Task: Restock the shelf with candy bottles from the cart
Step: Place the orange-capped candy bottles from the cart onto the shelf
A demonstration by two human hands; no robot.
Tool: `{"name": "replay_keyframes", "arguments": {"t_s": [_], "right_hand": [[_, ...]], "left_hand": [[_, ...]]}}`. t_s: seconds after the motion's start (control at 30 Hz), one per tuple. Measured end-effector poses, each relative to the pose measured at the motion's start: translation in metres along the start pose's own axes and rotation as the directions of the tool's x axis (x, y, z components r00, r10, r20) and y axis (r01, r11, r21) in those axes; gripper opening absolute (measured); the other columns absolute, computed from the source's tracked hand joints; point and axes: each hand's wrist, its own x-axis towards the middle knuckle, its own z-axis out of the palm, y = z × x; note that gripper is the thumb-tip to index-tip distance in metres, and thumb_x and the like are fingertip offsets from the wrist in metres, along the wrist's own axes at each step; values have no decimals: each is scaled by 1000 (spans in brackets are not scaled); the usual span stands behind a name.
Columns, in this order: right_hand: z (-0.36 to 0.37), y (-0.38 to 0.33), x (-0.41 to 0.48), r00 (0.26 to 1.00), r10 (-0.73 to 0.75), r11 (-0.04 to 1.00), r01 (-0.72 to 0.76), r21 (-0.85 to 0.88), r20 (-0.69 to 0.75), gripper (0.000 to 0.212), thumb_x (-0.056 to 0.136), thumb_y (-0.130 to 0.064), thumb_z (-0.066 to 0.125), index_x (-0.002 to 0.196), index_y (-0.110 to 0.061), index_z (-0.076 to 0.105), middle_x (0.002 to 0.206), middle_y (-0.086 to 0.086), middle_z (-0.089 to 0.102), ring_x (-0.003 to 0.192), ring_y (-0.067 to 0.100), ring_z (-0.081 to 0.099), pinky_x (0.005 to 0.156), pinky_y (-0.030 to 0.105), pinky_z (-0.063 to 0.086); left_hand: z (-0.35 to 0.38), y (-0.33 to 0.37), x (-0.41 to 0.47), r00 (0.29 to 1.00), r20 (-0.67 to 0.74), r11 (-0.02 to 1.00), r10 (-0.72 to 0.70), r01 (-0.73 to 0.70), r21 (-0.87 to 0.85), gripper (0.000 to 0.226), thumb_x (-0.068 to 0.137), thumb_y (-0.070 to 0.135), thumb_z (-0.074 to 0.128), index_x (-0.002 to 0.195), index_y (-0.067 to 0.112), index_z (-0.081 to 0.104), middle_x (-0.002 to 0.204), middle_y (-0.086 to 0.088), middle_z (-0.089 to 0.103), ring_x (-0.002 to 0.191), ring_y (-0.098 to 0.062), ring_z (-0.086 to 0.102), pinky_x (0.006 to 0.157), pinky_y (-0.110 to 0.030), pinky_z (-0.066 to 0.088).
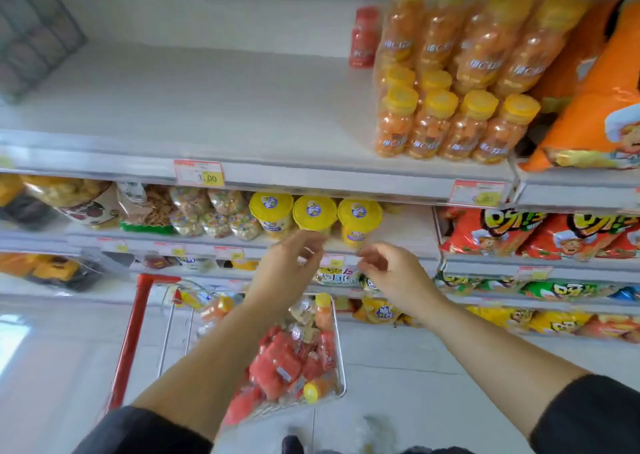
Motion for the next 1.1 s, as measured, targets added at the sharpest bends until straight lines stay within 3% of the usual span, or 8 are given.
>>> {"name": "replay_keyframes", "arguments": {"t_s": [0.17, 0.37, 0.43, 0.53, 0.67, 0.83, 0.97, 1.1], "right_hand": [[83, 55, 25, 892, 283, 958, -244, -152, 352, 10, 90, -17, 69, 98, -20, 64, 90, -3, 62, 82, 21, 59, 73, 36, 49], [171, 121, 67, 866, 321, 881, -124, -457, 383, 22, 91, -33, 61, 105, -16, 60, 94, 0, 62, 85, 24, 63, 73, 37, 54], [193, 139, 81, 867, 338, 847, -110, -521, 367, 38, 92, -41, 57, 123, -19, 56, 116, 8, 61, 99, 28, 63, 80, 41, 55], [212, 162, 99, 843, 400, 750, -75, -657, 360, 75, 93, -41, 58, 156, -26, 21, 163, 11, 16, 142, 36, 35, 110, 45, 40], [214, 179, 108, 827, 406, 685, 7, -728, 390, 82, 95, -40, 56, 159, -25, 7, 166, 9, 0, 146, 38, 24, 115, 43, 33], [204, 185, 90, 920, 116, 718, 183, -672, 374, 62, 91, -31, 66, 147, -28, 38, 138, 5, 41, 119, 27, 52, 87, 40, 51], [202, 189, 78, 898, 127, 742, 197, -641, 422, 46, 89, -28, 70, 130, -33, 47, 132, -1, 42, 93, 21, 61, 59, 29, 47], [200, 196, 75, 921, 129, 847, 90, -524, 367, 38, 88, -21, 71, 121, -29, 54, 128, -2, 47, 88, 22, 60, 65, 32, 49]], "left_hand": [[-15, -103, -39, 964, 54, 962, -261, 255, 98, 26, 92, 17, 64, 115, 27, 66, 89, 24, 63, 78, 9, 60, 75, -19, 52], [-9, -195, -78, 901, 86, 904, -424, 416, 100, 21, 90, 15, 66, 110, 20, 69, 82, 24, 61, 80, -4, 64, 79, -26, 54], [-1, -217, -86, 883, 104, 888, -459, 450, 93, 22, 91, 17, 65, 112, 19, 69, 87, 17, 65, 80, -5, 64, 82, -29, 55], [19, -242, -95, 879, 142, 889, -455, 439, 135, 27, 92, 16, 62, 118, 24, 67, 100, 10, 69, 83, -5, 63, 80, -24, 52], [58, -249, -102, 852, 338, 911, -400, 329, 249, 31, 94, 18, 57, 123, 31, 62, 113, 12, 68, 88, -6, 64, 82, -29, 56], [111, -239, -111, 747, 604, 920, -279, 29, 390, 49, 96, 10, 50, 140, 31, 43, 132, 4, 51, 98, -22, 64, 76, -36, 56], [146, -236, -118, 714, 695, 762, -85, -403, 507, 71, 88, 4, 60, 148, 26, 30, 147, -8, 34, 121, -30, 51, 97, -41, 46], [171, -235, -111, 630, 776, 636, -7, -596, 490, 75, 92, 11, 60, 154, 23, 19, 153, -14, 27, 132, -34, 41, 102, -44, 40]]}}
